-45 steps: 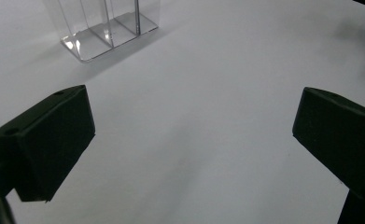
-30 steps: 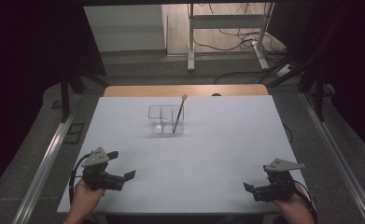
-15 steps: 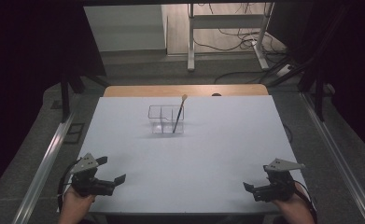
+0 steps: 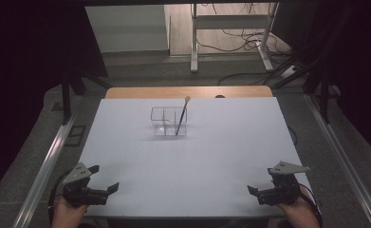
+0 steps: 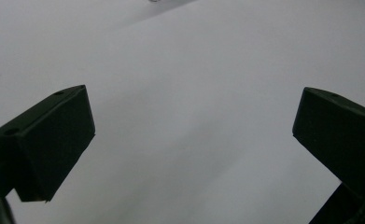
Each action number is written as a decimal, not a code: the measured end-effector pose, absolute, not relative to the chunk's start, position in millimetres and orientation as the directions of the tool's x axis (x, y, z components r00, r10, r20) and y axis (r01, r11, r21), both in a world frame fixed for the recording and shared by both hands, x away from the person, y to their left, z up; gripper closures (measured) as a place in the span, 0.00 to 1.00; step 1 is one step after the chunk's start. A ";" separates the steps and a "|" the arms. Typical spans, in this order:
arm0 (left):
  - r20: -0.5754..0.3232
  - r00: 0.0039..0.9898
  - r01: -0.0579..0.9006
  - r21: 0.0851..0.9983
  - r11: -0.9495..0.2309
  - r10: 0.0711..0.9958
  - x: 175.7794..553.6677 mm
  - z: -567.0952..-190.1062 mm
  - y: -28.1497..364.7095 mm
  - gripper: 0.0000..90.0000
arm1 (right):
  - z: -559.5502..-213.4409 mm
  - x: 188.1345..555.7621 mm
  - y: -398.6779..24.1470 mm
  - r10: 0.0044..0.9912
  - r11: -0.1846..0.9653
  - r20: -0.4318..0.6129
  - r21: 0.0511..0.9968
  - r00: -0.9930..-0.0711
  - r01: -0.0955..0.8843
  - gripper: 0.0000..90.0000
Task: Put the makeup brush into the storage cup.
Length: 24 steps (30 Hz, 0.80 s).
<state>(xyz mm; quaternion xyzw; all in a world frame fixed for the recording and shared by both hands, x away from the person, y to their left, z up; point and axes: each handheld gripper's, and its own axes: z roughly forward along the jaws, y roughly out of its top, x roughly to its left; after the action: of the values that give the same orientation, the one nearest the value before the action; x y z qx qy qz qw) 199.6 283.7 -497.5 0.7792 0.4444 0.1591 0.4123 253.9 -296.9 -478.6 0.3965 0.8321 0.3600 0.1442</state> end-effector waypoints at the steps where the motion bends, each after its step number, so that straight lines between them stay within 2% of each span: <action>1: -0.116 0.553 0.563 0.782 -0.267 0.825 198.3 -498.1 284.6 0.00 | -478.7 253.9 -296.8 0.764 0.427 0.044 0.713 -0.644 0.556 0.00; 8: -0.113 0.531 0.585 0.766 -0.266 0.840 187.4 -503.9 292.8 0.00 | -478.6 253.8 -296.9 0.765 0.427 0.039 0.716 -0.643 0.552 0.00; 24: -0.174 0.522 0.646 0.720 -0.254 0.835 178.9 -515.4 300.8 0.00 | -478.6 253.5 -296.1 0.764 0.432 0.039 0.711 -0.644 0.555 0.00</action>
<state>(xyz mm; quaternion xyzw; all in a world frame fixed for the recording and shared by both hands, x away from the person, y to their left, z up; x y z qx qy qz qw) 178.9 300.8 -515.4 0.7822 0.4733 0.1227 0.3862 253.5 -296.1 -478.6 0.3955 0.8335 0.3571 0.1463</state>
